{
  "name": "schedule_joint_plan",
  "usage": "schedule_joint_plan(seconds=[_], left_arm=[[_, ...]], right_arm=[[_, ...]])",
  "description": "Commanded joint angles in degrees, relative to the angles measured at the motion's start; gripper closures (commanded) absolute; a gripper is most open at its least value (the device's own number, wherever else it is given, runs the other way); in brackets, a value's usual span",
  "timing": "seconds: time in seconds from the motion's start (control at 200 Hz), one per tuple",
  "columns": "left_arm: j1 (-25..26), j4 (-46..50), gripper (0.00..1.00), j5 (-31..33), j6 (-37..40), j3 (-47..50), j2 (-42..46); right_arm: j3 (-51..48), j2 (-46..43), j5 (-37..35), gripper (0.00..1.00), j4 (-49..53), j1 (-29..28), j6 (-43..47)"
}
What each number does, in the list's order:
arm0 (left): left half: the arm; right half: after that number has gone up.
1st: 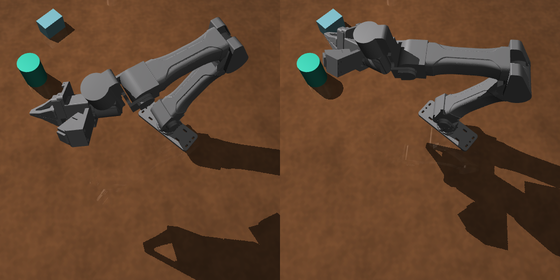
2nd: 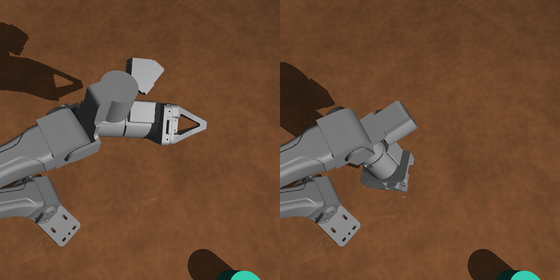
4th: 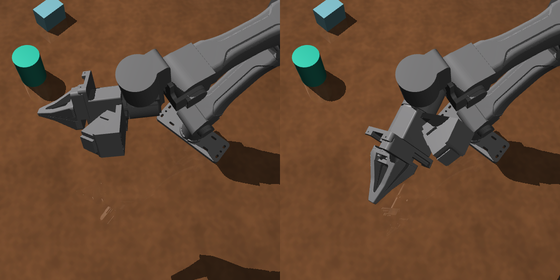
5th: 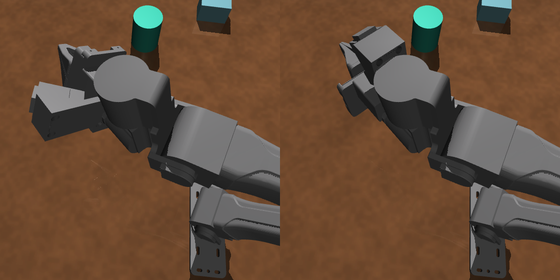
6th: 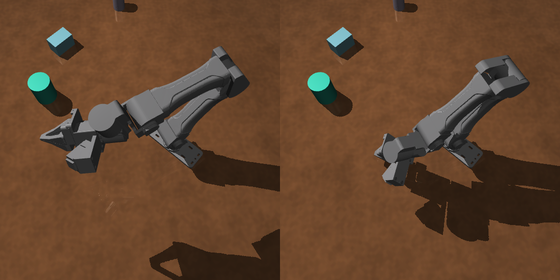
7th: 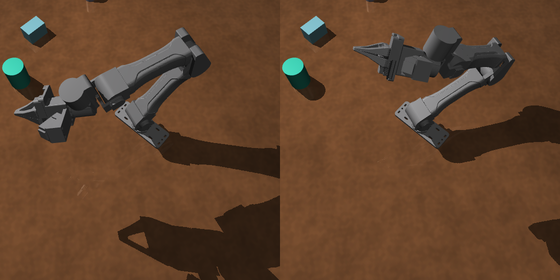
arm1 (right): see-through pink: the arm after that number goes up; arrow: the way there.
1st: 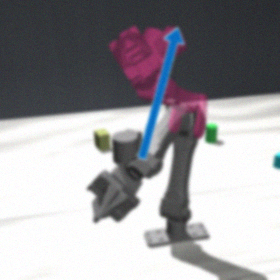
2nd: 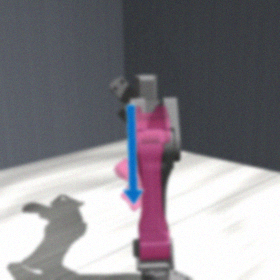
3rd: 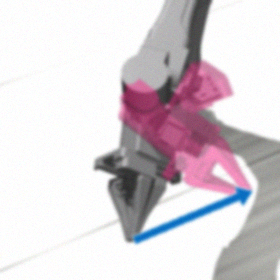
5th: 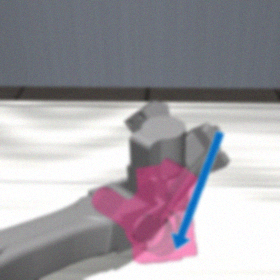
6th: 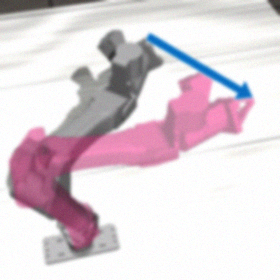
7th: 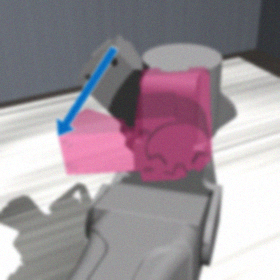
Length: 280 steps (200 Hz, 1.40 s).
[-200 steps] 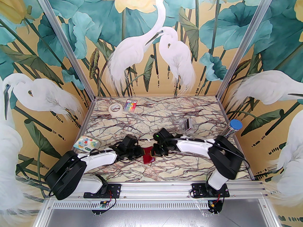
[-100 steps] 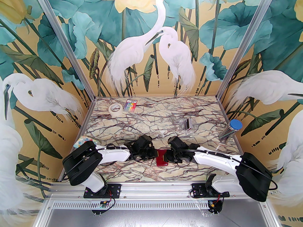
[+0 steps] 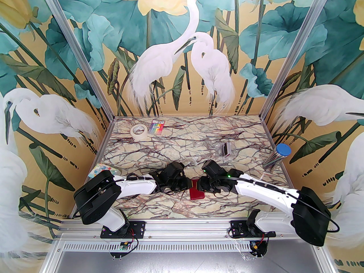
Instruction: Put the credit cards into the card holder
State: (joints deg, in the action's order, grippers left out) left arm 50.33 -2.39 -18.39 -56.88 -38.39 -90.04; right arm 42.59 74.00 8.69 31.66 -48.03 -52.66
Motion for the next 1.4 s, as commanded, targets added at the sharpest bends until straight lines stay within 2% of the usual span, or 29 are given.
schedule_joint_plan(seconds=[0.0, 0.5, 0.965, 1.395], left_arm=[[0.51, 0.64, 0.76, -1.06, -0.01, 0.99, 1.44], [0.83, -1.39, 0.81, -3.49, -0.92, 3.09, 0.56], [0.83, -2.48, 0.81, -2.83, -1.91, 4.11, -1.65], [0.83, -4.11, 0.83, -2.88, -2.55, 4.72, -3.92]], right_arm=[[2.8, 2.41, -1.45, 0.64, 2.26, 0.04, 0.85], [8.53, 13.89, -2.05, 0.65, 4.79, 0.04, 3.32], [9.13, 18.65, -1.04, 0.66, 4.2, 0.09, 4.28], [10.92, 24.03, -2.93, 0.65, 8.51, -0.22, 6.73]])
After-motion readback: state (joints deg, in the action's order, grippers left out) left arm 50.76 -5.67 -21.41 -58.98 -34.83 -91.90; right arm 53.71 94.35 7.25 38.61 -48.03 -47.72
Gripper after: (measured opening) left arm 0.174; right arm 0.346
